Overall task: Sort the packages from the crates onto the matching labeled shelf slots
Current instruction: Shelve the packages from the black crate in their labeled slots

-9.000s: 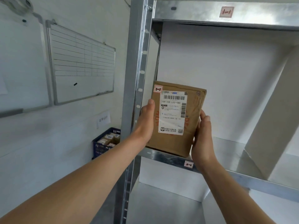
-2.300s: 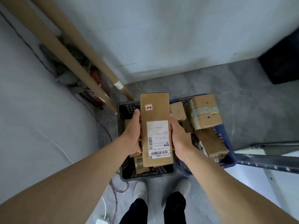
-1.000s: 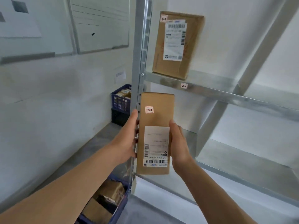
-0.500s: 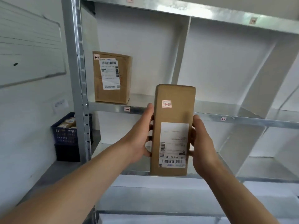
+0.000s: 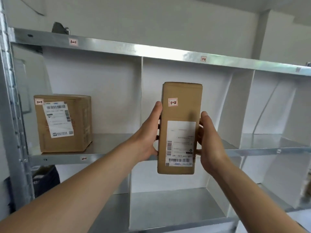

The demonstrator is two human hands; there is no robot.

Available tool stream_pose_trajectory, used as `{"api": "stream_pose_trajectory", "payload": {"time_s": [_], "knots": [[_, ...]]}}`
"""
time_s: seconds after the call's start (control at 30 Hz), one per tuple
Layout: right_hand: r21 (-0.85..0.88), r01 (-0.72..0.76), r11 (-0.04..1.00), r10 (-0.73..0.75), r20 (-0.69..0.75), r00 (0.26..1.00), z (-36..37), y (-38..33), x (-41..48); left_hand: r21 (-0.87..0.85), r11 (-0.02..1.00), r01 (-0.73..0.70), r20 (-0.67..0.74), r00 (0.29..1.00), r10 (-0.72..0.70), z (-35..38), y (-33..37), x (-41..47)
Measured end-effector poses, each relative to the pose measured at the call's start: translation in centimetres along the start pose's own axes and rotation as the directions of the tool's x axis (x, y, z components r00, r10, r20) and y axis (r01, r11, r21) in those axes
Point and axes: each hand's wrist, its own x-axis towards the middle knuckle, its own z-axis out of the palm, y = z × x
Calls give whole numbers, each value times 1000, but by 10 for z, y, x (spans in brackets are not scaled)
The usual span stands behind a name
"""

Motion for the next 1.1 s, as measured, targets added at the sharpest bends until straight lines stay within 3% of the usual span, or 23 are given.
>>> {"api": "stream_pose_trajectory", "payload": {"time_s": [0.33,0.53,0.83,1.1], "knots": [[68,13,998,-24,156,988,-1,23,108,14,999,-45,-196,979,47,5,5,82],[30,-23,999,15,245,969,4,53,145,-32,999,-5,-286,958,-4,-5,-12,118],[9,39,999,-40,245,969,17,77,178,-17,996,-85,-419,905,70,-7,-24,155],[34,78,996,-84,213,973,21,91,184,11,991,-131,-411,903,124,-11,-29,166]]}}
